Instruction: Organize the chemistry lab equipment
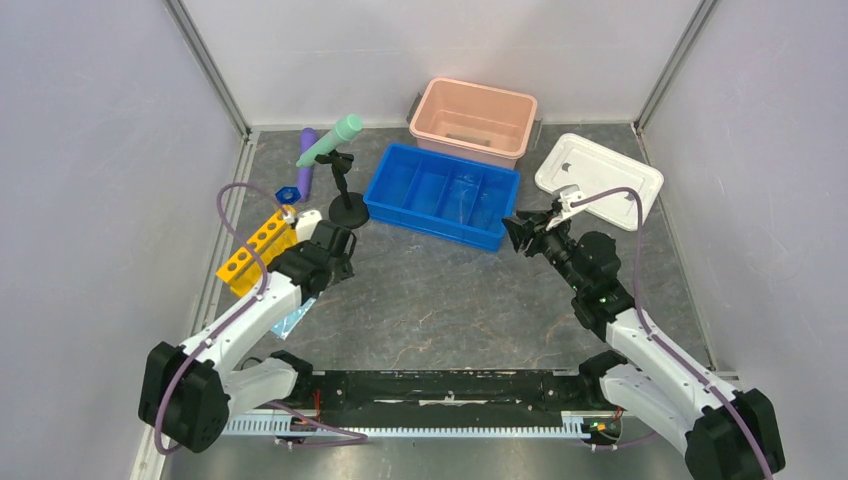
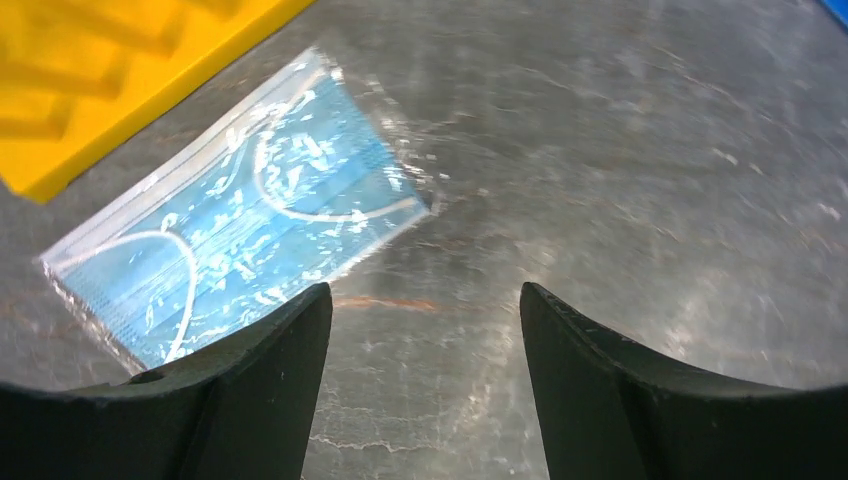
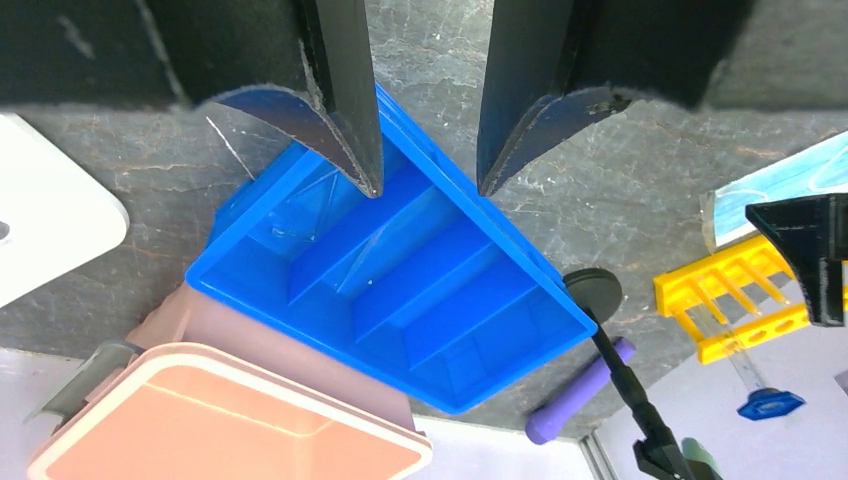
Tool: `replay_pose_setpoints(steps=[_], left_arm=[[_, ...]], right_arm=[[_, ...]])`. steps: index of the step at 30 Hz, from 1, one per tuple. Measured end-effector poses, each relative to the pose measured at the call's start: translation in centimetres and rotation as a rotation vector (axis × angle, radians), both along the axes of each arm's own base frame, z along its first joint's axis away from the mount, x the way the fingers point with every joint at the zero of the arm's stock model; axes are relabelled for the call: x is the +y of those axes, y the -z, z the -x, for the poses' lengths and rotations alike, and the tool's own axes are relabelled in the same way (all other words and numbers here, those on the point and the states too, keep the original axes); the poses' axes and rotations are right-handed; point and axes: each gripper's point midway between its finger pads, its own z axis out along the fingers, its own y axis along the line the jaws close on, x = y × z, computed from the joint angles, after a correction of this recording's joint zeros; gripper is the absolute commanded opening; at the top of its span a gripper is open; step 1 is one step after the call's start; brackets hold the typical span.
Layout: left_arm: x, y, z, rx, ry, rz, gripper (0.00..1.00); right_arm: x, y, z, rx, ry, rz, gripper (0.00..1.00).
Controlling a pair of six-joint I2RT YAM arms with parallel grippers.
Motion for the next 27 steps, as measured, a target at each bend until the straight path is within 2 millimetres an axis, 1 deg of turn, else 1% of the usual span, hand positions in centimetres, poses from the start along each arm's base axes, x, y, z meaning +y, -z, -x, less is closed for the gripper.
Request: replay_pose_setpoints(steps=[2,3,5,7,10,14,19,27], left_arm=[[1.4,0.9,0.3,0.010,-0.098,0.016,0.75],[1.9,1.4,0.5,0.015,-0.134,0.024,0.75],[3.3,2.0,0.5,0.021,-0.218,0.038,0.73],[4.2,2.7,0.5,0.031,-0.281,0.069,0.71],[4.9,4.1,0.5,0.055,-0.340,0.112,0.70],[4.7,5.7,0.6,0.098,-0.349,0.146,0.68],[3.9,6.3,0.0,0.095,-0.342,0.201,0.66],[3.0,7.2,0.3,0.110,-0.331,0.255,0.66]], right_arm=[[0.0,-0.4,0.4,-0.015,-0.007,-0.017,0.45],[0.1,-0.4,0.5,-0.013,-0.013,-0.025,0.46],[0.3,-0.1,0.6,-0.001,-0.021,-0.034,0.46],[0.6,0.2,0.9,0.015,-0.035,-0.041,0.45],[0.8,0.6,1.1,0.031,-0.046,-0.046,0.45],[1.1,1.1,1.2,0.053,-0.060,-0.047,0.45],[1.4,1.3,1.3,0.072,-0.071,-0.057,0.45],[1.5,1.7,1.5,0.094,-0.073,-0.060,0.46]])
